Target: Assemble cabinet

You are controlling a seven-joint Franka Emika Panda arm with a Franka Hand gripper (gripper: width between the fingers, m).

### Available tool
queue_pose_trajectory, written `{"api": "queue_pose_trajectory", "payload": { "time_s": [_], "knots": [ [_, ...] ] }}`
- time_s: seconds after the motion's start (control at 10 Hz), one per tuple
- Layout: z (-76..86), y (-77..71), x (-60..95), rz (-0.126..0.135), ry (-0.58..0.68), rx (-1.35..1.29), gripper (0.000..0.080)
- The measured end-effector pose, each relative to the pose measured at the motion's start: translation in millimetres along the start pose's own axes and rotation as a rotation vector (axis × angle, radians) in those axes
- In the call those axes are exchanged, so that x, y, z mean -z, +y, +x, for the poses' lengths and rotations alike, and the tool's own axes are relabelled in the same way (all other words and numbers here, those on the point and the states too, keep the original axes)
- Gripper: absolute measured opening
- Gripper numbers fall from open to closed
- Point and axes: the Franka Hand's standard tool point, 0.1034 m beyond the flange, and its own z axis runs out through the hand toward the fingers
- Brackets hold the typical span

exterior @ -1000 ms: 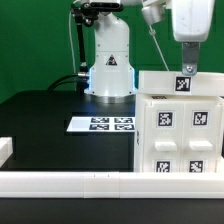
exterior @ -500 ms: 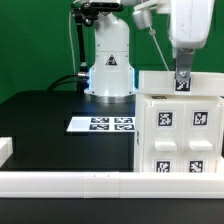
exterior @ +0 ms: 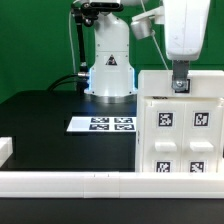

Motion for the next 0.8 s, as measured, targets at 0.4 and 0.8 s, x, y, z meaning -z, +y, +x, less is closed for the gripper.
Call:
{"api": "queue_pose_trajectory", "payload": {
  "time_s": [0.4,0.8],
  "knots": [
    [-2.4,0.8,0.4,0.001,0.001,-0.219,0.0551],
    [0.1,-1.2,0.1,0.058,0.026,-0.850,0.0551]
  ]
}}
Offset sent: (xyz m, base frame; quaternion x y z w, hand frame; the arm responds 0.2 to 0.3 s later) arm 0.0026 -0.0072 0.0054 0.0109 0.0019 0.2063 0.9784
